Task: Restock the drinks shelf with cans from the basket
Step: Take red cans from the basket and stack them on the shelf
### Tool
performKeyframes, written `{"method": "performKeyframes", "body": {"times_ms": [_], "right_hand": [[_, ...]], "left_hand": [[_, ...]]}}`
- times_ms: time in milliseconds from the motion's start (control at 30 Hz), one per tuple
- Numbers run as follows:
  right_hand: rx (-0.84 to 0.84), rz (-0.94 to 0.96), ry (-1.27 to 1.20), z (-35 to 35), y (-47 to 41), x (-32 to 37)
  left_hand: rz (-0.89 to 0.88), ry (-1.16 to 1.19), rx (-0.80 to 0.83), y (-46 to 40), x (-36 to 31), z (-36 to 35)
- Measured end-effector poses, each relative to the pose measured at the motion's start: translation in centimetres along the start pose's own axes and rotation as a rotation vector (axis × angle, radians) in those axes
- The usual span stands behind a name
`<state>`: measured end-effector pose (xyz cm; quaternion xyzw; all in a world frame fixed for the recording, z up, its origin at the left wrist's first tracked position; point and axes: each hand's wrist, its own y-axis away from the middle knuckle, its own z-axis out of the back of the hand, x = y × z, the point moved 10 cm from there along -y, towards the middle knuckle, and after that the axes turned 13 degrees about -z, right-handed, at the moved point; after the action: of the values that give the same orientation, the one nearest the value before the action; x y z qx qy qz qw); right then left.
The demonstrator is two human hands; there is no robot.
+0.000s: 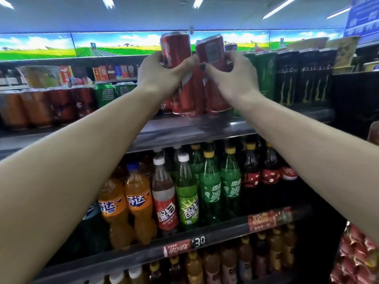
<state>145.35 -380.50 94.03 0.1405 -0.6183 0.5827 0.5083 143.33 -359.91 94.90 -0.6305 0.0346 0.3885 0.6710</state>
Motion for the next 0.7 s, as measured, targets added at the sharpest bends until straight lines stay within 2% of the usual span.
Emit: {"method": "performKeyframes", "body": {"times_ms": [167, 300, 467, 600, 700], "right_hand": [[-0.025, 0.099, 0.208, -1.3, 0.4, -1.0], [-0.083, 0.182, 0.271, -0.8, 0.8, -0.5], [-0.136, 0.370, 0.421, -1.2, 1.9, 1.3], [-0.145, 0.413, 0.393, -1.1, 2.9, 1.0], [-0.081, 0.424, 0.384, -1.6, 3.7, 0.0]], "left_hand": [[0.029, -0.046, 0.037, -0.1, 2.6, -1.0], [0.032, -0.015, 0.090, 0.1, 3.9, -2.7], [-0.054, -0.104, 0.141, -0.1, 3.4, -3.3], [-0.041, -0.212, 0.412, 0.4, 3.0, -4.5], [0.067, -0.345, 0.570, 1.8, 4.9, -5.0]]}}
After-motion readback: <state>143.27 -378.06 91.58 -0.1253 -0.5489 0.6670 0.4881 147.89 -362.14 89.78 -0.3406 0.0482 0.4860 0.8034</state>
